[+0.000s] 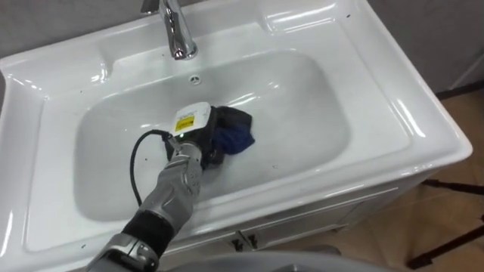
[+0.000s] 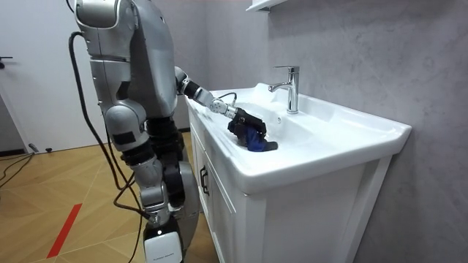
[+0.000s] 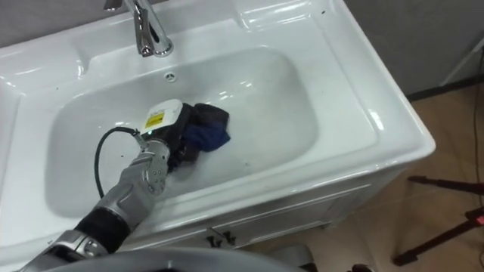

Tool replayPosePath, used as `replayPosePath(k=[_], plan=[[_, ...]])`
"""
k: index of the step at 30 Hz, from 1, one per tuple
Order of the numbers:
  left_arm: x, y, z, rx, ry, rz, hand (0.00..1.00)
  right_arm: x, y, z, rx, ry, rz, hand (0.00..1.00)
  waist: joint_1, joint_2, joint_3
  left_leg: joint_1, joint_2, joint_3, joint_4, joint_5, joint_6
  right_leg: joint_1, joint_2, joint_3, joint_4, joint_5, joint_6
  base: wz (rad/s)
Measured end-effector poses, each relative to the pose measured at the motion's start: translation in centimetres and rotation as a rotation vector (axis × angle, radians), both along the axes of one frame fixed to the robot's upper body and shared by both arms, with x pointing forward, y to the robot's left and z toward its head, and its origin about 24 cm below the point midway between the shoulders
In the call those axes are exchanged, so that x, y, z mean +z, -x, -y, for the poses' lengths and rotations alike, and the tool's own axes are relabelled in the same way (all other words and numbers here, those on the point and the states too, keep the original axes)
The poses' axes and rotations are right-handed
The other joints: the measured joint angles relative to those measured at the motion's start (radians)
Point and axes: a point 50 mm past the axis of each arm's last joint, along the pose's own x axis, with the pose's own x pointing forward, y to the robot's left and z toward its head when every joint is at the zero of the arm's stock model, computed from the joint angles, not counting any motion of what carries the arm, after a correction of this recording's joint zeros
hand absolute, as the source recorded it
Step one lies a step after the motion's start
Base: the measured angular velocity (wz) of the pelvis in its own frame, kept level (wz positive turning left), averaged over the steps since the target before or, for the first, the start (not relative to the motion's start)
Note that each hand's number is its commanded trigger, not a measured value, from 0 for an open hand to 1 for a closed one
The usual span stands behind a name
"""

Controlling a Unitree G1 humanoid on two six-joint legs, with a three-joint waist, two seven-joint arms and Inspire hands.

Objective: Wipe basin

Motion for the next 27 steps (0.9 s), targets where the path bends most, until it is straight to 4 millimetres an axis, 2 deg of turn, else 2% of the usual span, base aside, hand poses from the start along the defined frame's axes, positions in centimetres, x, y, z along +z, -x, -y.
replayPosePath(k=[6,15,27], plan=[[0.8,0.1,2.4,-0.072,0.095,-0.022,1.00,0.0,-0.8,-0.3,0.033,-0.024,0.014,0.00,-0.024,0.003,-0.0003,-0.006,-0.010,-0.014,0.000,0.000,0.000,-0.002,-0.010,-0.014,-0.004,-0.001,0.009,0.07],[1.6,-0.5,3.2,-0.099,0.153,-0.047,1.00,0.0,-1.5,-0.2,0.068,-0.019,0.007,0.00,-0.031,0.015,0.0012,-0.039,-0.013,-0.014,0.008,-0.007,0.012,-0.017,-0.013,-0.040,-0.001,0.005,0.017,0.09],[1.7,-0.4,3.3,-0.109,0.158,-0.048,1.00,0.0,-1.7,-0.2,0.104,-0.013,0.002,0.00,-0.013,0.015,0.0034,-0.036,-0.013,-0.008,0.007,-0.007,0.012,-0.018,-0.014,-0.032,-0.002,0.004,0.018,-0.02]])
